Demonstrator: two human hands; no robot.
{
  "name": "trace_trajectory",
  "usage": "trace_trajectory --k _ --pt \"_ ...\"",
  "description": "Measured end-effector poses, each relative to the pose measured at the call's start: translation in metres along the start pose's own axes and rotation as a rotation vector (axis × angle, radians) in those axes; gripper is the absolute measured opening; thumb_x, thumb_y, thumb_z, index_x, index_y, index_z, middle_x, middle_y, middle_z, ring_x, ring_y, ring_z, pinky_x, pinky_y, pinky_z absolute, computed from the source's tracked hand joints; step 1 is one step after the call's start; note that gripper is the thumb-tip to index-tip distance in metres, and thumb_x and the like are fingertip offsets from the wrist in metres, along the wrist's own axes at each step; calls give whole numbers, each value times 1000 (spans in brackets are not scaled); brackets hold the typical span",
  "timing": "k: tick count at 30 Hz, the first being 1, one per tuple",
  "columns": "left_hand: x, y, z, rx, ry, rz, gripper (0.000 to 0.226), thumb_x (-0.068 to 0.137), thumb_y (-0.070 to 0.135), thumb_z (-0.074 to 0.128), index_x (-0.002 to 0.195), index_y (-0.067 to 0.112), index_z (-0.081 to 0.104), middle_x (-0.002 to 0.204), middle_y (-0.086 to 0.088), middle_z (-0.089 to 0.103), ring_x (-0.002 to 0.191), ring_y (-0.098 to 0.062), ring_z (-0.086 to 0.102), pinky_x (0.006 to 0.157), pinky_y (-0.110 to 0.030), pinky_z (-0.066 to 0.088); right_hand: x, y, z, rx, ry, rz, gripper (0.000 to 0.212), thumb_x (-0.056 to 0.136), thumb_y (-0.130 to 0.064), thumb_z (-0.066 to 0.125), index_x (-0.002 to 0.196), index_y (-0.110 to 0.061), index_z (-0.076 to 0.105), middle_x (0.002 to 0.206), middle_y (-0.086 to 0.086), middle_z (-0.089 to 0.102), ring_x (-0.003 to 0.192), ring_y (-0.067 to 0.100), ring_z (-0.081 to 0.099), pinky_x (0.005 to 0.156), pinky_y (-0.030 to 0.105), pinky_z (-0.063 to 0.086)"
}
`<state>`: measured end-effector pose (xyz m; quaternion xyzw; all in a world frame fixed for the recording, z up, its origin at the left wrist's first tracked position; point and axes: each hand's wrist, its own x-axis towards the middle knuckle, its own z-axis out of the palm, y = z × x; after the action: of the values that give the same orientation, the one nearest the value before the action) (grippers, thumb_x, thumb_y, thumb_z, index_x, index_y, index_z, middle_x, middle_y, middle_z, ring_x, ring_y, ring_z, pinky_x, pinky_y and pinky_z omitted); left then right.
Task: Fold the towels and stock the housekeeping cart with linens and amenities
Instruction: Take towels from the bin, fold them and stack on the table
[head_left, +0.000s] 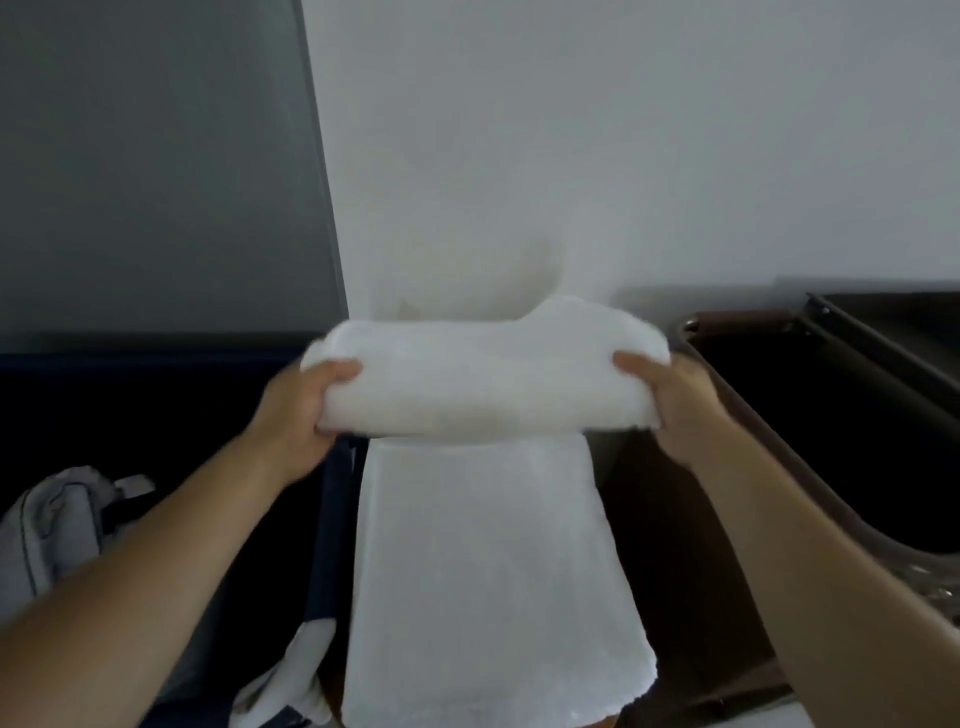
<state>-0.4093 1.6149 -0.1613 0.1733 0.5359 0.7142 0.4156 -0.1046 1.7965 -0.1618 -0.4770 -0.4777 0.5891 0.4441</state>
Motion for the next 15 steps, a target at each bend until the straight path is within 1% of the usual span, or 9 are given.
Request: trace_trajectory --k 2,3,4,5,6,8,10,11,15 --pt "-27 -62 -27 79 2 -135 21 90 4 58 108 12 65 87 -6 75 75 -22 72 59 -31 57 -26 59 -24 -130 41 125 27 71 -17 86 92 -6 72 86 13 76 71 30 74 57 39 59" --pt "-39 -95 -40 148 22 -221 24 91 4 59 113 8 64 93 -11 74 81 -27 70 63 -34 56 -41 91 -35 -190 52 206 27 70 -17 87 91 -8 71 82 11 76 66 27 74 51 34 57" --pt "-51 -125 -52 202 48 -306 26 91 4 60 117 3 64 98 -15 72 85 -31 68 66 -36 54 -55 120 -45 -236 51 287 27 70 -17 87 90 -8 71 82 11 76 65 26 74 48 31 55" --pt "-62 -152 -62 237 76 -386 28 91 4 61 118 -1 63 100 -19 71 87 -35 67 67 -37 52 -68 145 -55 -283 47 361 28 70 -17 88 90 -8 70 84 11 76 68 27 73 50 30 55" --pt "-73 -174 -70 259 110 -457 28 90 5 62 117 -4 63 97 -22 72 86 -35 67 67 -38 52 -80 165 -62 -342 44 426 29 70 -20 88 89 -10 69 88 10 74 72 27 72 53 30 54" --pt "-89 -201 -80 312 185 -520 25 89 9 67 110 -5 66 84 -19 74 78 -34 69 60 -37 55 -95 189 -70 -408 41 498 33 69 -24 89 88 -14 64 91 6 70 78 23 68 55 29 50" --pt "-93 -209 -85 356 203 -511 25 88 12 71 106 -5 67 80 -18 74 75 -33 70 52 -34 56 -97 193 -72 -413 33 494 35 71 -25 88 91 -13 62 92 4 68 82 23 65 58 30 49" --pt "-93 -208 -85 357 202 -504 24 88 13 71 106 -4 67 80 -17 74 75 -32 70 50 -33 55 -95 190 -71 -427 28 471 35 72 -25 87 93 -13 62 93 3 67 82 22 64 59 30 48" --pt "-92 -195 -86 269 87 -408 19 91 17 67 106 5 67 90 -12 76 79 -29 73 55 -31 56 -85 172 -73 -445 46 321 21 78 -23 82 85 -17 63 86 -1 68 76 17 65 51 23 47"
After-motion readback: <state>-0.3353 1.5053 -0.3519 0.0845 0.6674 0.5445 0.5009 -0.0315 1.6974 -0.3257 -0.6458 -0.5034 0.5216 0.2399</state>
